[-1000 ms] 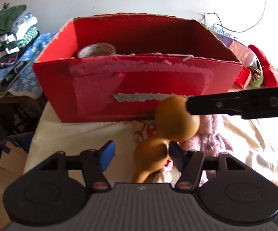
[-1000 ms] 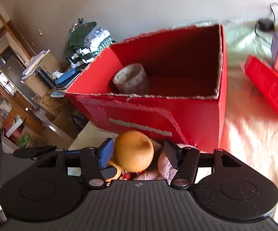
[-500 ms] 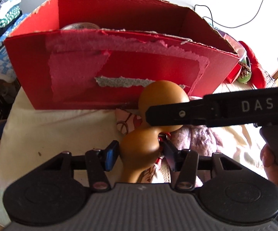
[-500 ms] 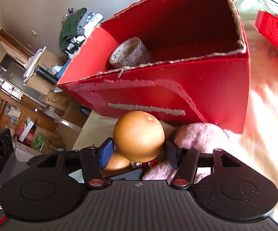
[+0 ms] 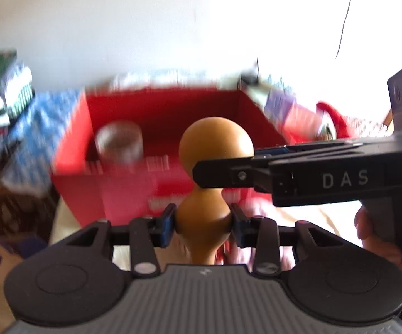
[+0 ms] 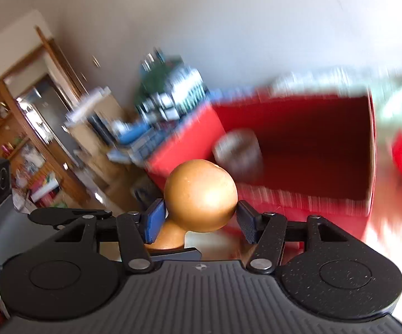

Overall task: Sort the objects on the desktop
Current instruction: 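Lift the orange gourd with the right gripper and carry it over the box, then lower the gourd into the box and open the right gripper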

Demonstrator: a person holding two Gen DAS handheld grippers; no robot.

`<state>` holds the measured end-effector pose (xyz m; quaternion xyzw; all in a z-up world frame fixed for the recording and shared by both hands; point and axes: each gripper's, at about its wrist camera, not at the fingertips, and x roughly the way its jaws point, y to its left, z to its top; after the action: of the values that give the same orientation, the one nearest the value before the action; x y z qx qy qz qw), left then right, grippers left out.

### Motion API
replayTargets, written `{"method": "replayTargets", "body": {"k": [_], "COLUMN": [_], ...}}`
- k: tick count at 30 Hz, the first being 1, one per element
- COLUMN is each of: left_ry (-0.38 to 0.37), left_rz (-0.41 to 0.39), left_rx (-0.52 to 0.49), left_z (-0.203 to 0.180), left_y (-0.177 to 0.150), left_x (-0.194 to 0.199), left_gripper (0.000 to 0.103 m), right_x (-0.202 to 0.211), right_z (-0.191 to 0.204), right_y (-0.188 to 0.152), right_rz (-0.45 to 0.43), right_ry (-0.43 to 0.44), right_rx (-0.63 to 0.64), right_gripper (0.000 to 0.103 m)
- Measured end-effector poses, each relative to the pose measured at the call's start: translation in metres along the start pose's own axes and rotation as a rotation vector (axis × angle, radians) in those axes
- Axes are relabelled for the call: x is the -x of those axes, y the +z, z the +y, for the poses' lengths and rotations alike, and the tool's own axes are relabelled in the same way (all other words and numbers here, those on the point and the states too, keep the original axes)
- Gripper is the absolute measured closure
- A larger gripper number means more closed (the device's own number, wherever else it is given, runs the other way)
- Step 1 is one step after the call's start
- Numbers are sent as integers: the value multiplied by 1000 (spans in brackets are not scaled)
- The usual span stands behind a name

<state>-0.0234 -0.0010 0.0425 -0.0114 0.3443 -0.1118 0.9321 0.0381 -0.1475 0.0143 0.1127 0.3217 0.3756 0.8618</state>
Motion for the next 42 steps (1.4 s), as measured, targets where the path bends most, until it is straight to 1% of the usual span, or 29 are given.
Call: {"method": "replayTargets", "body": {"k": [3, 6, 9, 11, 14, 16, 20, 23, 25, 26, 28, 31, 33, 34, 36, 37, 42], "left_ry": [-7, -19, -15, -12, 3, 13, 30, 32, 46, 49, 76, 107, 119, 124, 110, 106, 101], "left_rz": [-60, -79, -61, -34, 31, 85, 195, 267, 313, 332, 356, 393, 400, 403, 396, 391, 378], "left_rx": [-7, 5, 9, 7, -15, -30, -49, -64, -46, -35, -13, 4, 12, 16, 38, 44, 48], "left_z": [8, 19, 25, 27, 29, 30, 33, 32, 34, 38, 45, 54, 58, 60, 64, 65, 66], "left_y": [35, 70, 95, 104, 101, 91, 76, 73, 73, 72, 69, 66, 64, 63, 62, 61, 59], "left_x": [-5, -26, -54, -75, -104, -121, -149, -167, -178, -184, -191, -198, -198, -198, -197, -196, -195], "left_gripper": [64, 64, 64, 64, 64, 64, 64, 65, 66, 64, 65, 65, 64, 64, 64, 64, 64], "right_x": [-1, -15, -33, -46, -66, -81, -116, -145, -165, -172, -182, -195, -195, -197, -200, -201, -196], "right_z": [-3, -19, -36, -47, -61, -69, -78, -78, -78, -82, -88, -92, -89, -89, -90, -95, -123], "right_y": [33, 69, 96, 108, 112, 107, 94, 91, 89, 88, 85, 79, 81, 79, 77, 75, 73], "right_rz": [-62, -82, -76, -61, -13, 56, 219, 350, 425, 452, 490, 575, 566, 566, 566, 570, 534], "right_ry": [-7, -33, -75, -107, -145, -165, -201, -228, -254, -247, -233, -190, -180, -189, -206, -199, -134], "right_rx": [6, -26, -54, -61, -66, -76, -72, -31, 2, -11, -26, -53, -32, -22, -5, -27, -199], "right_gripper": [44, 44, 44, 44, 44, 44, 44, 44, 44, 44, 44, 44, 43, 43, 41, 42, 44]}}
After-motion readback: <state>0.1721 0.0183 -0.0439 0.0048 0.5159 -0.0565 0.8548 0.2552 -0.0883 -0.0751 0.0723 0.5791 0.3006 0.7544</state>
